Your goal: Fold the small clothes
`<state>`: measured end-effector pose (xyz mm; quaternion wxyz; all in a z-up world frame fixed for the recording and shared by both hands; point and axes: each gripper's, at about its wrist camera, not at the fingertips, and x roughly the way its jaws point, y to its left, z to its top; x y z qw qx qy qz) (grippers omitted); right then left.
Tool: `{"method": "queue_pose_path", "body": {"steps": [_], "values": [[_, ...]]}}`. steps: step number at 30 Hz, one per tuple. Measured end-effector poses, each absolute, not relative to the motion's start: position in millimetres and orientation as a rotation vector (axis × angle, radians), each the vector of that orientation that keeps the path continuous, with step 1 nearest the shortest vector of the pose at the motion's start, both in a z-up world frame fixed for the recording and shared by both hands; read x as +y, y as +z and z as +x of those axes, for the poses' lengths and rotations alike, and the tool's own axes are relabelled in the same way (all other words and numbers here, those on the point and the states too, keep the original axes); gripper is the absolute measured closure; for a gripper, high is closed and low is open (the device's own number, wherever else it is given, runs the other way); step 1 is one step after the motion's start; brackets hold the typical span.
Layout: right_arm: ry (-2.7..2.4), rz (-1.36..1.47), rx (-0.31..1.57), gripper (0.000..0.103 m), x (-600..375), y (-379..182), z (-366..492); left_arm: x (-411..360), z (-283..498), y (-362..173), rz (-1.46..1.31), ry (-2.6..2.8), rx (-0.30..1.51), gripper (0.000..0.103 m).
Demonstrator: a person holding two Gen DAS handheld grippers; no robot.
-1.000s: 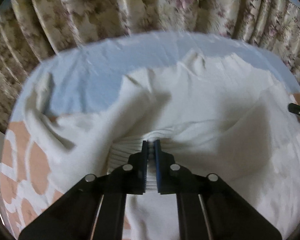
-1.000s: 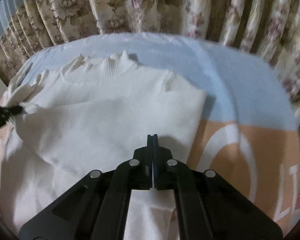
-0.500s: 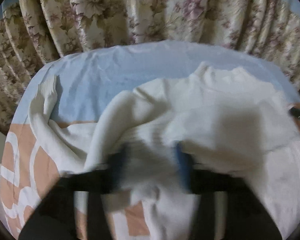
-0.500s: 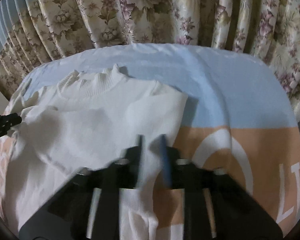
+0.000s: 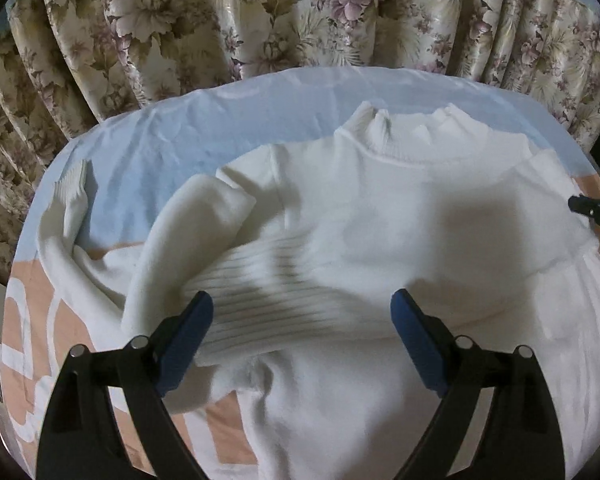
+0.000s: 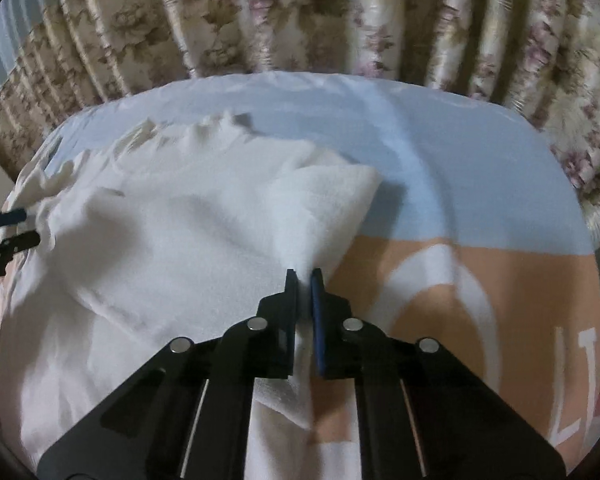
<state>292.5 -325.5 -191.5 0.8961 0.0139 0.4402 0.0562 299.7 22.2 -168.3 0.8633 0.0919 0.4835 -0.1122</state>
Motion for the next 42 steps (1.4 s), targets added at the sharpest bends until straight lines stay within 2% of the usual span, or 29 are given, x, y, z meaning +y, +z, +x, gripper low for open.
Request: {"method": "queue_pose_path", "body": {"steps": [4,6,8,13,17,20,25,28,30,31,34,36,38,42], "values": [[0.138,0.078,0.941,0.093,-340.1,-195.9,292.5,22.1,297.9,-174.9,0.238,-0.206,1.022,0.012],[0.13,0.114,0.921,0.08,-344.8,-187.6,285.3,28.8,294.3,-169.0,0.231,-0.198,1.01,0.012],[0.112,0.145,0.871,0.071,-349.2,-173.0,273.0,36.5,291.4,-159.7,0.212,-0.199,0.995,0.012],[0.209,0.062,0.876,0.071,-308.7,-169.1,256.9,38.8,301.2,-147.6,0.12,-0.245,0.996,0.012],[0.23,-0.01,0.917,0.07,-284.7,-191.7,260.5,11.9,311.3,-167.7,0.192,-0.264,1.021,0.012],[0.242,0.021,0.934,0.072,-292.5,-203.7,258.0,11.3,317.3,-185.5,0.276,-0.199,1.036,0.011],[0.247,-0.01,0.961,0.073,-297.2,-197.3,252.5,34.9,311.1,-179.9,0.206,-0.192,1.048,0.012],[0.254,-0.026,0.919,0.062,-288.6,-179.1,249.6,31.7,295.5,-164.4,0.2,-0.183,1.017,0.012],[0.259,-0.05,0.866,0.05,-275.9,-161.6,247.8,30.9,284.0,-149.7,0.181,-0.172,0.987,0.011],[0.25,-0.067,0.844,0.048,-268.9,-154.5,247.6,30.7,280.9,-144.2,0.176,-0.155,0.976,0.011],[0.217,-0.123,0.783,0.032,-248.2,-135.8,248.9,40.4,268.7,-121.2,0.142,-0.121,0.928,0.006],[0.2,-0.141,0.74,0.017,-237.0,-125.0,249.4,51.9,263.9,-110.0,0.131,-0.103,0.914,0.004],[0.199,-0.152,0.703,0.011,-227.0,-116.9,249.7,69.0,261.7,-100.5,0.131,-0.064,0.903,0.004],[0.207,-0.181,0.686,0.007,-205.9,-110.6,256.7,101.8,266.2,-91.2,0.143,0.007,0.892,0.004]]}}
